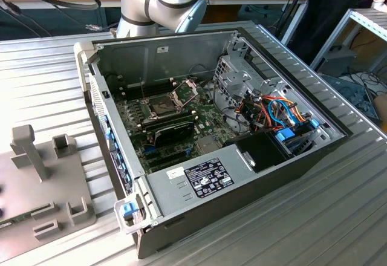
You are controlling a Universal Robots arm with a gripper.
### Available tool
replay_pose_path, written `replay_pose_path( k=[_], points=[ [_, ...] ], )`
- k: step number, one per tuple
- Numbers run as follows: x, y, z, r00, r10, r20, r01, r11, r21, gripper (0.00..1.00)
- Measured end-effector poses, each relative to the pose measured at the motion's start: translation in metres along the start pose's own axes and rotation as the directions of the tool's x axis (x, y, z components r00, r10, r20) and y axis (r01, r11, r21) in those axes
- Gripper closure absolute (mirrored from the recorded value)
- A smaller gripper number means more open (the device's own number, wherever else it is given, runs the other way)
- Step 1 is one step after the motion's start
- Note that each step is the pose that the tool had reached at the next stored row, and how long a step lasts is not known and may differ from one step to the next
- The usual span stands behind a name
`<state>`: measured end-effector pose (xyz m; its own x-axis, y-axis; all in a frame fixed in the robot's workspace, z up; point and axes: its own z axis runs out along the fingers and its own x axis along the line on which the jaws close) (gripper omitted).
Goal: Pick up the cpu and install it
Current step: 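Pick up the cpu and move it towards the insertion slot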
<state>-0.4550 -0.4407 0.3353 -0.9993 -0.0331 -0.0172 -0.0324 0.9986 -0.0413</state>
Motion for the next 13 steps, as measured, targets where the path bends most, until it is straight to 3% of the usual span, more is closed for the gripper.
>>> replay_pose_path(
  k=[7,13],
  points=[
    [-0.0003,-0.0005,-0.0115,1.0000,0.000,0.0000,0.000,1.0000,0.0000,0.45],
    [-0.0004,-0.0006,-0.0149,1.0000,0.000,0.0000,0.000,1.0000,0.0000,0.45]
  ],
)
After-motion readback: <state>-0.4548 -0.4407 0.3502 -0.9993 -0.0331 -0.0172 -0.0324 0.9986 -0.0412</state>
